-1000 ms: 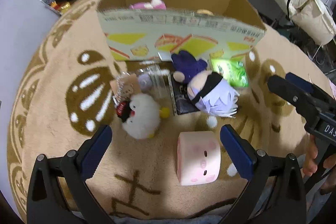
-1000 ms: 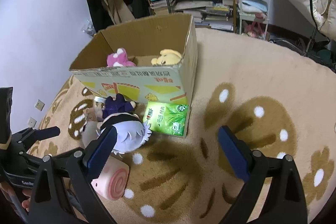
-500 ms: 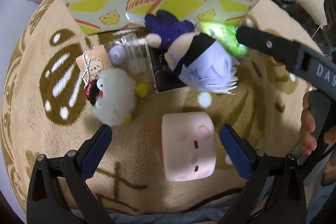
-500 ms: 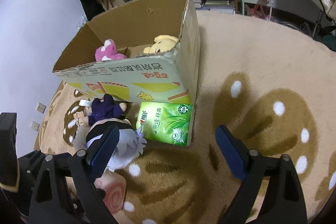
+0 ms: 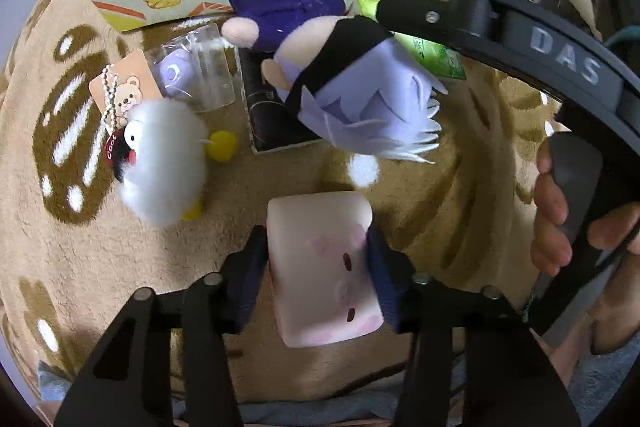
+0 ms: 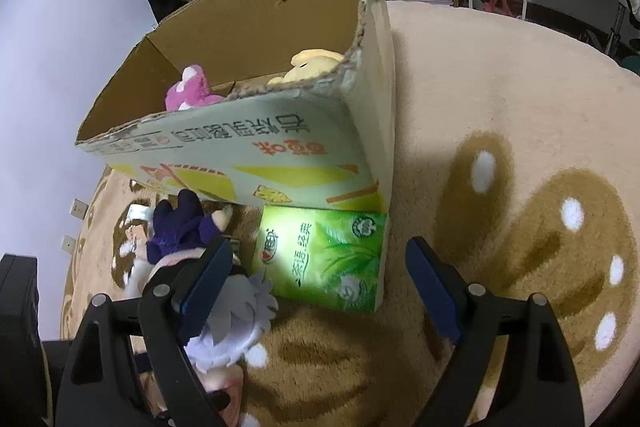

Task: Organize soft objects
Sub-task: 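Grasp the pink cylinder plush with the left tool while the right tool grasps the green tissue pack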

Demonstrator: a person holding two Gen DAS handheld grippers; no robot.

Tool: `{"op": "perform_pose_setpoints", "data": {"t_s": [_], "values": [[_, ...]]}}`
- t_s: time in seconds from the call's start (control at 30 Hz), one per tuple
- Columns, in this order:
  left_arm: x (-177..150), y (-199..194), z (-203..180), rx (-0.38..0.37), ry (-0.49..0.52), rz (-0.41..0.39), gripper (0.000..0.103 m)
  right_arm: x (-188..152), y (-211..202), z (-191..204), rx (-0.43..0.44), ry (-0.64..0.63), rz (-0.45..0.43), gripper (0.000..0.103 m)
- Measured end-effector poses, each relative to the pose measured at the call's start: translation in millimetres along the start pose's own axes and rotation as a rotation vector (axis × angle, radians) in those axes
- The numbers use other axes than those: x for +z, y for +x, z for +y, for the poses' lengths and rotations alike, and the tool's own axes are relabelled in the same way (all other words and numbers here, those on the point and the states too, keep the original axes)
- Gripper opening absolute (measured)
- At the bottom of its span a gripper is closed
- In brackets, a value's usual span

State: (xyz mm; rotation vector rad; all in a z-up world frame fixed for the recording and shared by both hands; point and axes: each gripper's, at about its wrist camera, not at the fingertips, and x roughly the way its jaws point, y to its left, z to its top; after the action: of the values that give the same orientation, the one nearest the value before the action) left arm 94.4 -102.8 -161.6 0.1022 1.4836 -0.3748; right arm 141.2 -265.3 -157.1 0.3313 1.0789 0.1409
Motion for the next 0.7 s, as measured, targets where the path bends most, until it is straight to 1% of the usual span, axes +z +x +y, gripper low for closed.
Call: {"op": "perform_pose_setpoints", "data": {"t_s": [0.07,0.13,0.27,0.33,0.5,0.57,0.7], "values": [[1.5,0.9,-1.7,0.0,0.001,0.0,0.041,1.0,4.5,-0.2,-0.004,0.003,0.003,0.092],[4.1,3.7,-5.8,0.0,-0.001,-0.002,0.039,1.9,10.0,-2.0,-0.008,0.011,0.012,0.084],[4.2,-0.7,-2.2,-0.006,-0.003,-0.012,0.037,2.4,19.7,-5.3,-0.011,0.037,0.027,0.084],[4.7,-1.9,-1.1,-0.005,0.002,-0.018,0.036,3.1,20.2,-5.2,-0.01,0.035,0.028,0.079],[3.0,-6.5,-5.0,0.0,0.012,-0.034,0.035,2.3,18.3,-4.1,-0.018,0.028,0.034,0.076],[-2.7,-10.2,-4.8,0.001,0.017,-0.045,0.034,3.4,16.0,-4.7,-0.02,0.032,0.033,0.076],[-6.7,-22.7,0.1,0.029,0.019,-0.075,0.033,4.2,7.9,-6.9,-0.03,0.036,0.015,0.075]]}}
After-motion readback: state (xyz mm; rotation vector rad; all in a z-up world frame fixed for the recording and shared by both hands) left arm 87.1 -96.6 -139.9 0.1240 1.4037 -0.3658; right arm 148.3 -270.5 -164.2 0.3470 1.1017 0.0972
